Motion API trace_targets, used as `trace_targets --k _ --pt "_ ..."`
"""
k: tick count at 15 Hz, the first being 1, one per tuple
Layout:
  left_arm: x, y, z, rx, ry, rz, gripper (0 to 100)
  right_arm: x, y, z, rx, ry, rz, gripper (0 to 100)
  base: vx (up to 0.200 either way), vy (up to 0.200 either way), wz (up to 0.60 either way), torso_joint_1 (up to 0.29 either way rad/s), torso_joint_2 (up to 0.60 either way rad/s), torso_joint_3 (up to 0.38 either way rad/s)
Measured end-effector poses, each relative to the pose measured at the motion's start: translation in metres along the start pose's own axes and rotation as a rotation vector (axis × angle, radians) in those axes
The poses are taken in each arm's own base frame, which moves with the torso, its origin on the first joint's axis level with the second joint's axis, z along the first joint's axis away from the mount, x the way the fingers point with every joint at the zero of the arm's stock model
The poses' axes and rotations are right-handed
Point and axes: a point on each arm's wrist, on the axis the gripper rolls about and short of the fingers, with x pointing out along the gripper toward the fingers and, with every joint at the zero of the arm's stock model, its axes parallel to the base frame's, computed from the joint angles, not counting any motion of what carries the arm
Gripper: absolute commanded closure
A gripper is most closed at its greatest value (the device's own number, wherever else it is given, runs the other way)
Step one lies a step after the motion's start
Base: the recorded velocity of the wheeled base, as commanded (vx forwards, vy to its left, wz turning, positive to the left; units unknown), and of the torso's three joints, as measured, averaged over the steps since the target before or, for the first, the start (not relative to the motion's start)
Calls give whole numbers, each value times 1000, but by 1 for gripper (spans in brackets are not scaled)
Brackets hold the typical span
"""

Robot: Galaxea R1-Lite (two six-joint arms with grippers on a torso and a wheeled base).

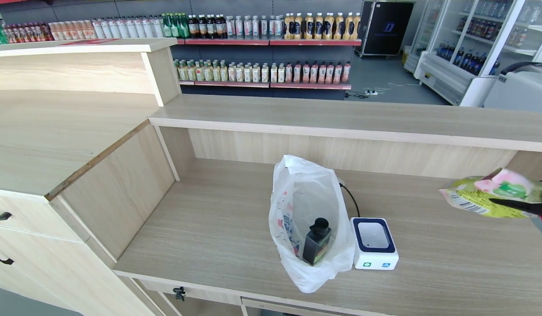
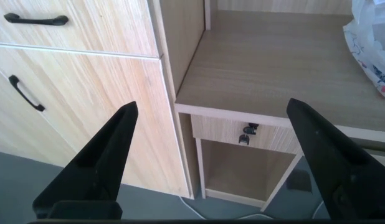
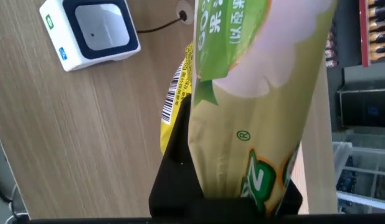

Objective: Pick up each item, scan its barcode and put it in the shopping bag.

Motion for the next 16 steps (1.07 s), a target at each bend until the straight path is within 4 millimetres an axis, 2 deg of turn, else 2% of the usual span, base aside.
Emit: trace_targets --k 5,10,16 --pt "0 0 0 0 0 1 0 34 -3 -1 -90 -91 83 100 0 0 0 0 0 0" --pt "0 0 0 0 0 1 0 54 -5 -4 -273 -136 115 100 0 0 0 0 0 0" --pt "0 0 0 0 0 1 0 78 4 -12 -412 -184 174 100 0 0 0 0 0 0"
